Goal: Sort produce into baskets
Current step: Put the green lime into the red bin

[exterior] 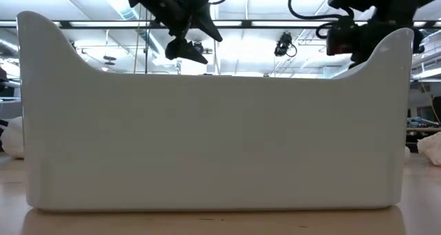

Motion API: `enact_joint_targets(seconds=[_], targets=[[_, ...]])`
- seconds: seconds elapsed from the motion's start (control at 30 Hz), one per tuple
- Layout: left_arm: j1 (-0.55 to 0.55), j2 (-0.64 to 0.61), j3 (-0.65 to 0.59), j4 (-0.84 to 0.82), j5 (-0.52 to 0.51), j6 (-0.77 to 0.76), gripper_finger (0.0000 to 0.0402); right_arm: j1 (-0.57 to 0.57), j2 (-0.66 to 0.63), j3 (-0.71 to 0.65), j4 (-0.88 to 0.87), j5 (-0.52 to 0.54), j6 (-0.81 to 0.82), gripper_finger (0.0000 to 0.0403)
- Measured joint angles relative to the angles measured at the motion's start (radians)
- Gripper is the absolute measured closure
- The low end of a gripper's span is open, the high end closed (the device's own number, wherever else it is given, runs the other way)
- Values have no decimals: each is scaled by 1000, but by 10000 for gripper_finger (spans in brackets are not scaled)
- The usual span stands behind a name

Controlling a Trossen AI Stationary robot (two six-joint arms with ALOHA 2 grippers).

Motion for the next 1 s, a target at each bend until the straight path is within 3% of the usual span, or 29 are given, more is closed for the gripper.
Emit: enact_joint_targets(seconds=[0.37, 0.53, 0.77, 1.0], targets=[[-55, 0, 0, -13, -43, -3, 12, 21, -1, -161, 199, -43, 84, 103], [-65, 0, 0, -13, -51, -4, 12, 21, 8, -210, 229, -48, 88, 106], [-65, 0, 0, -13, -53, -7, 12, 8, 7, -253, 342, -48, 124, 146], [-65, 0, 0, -14, -44, -13, 12, -6, 8, -265, 347, -74, 263, 229]])
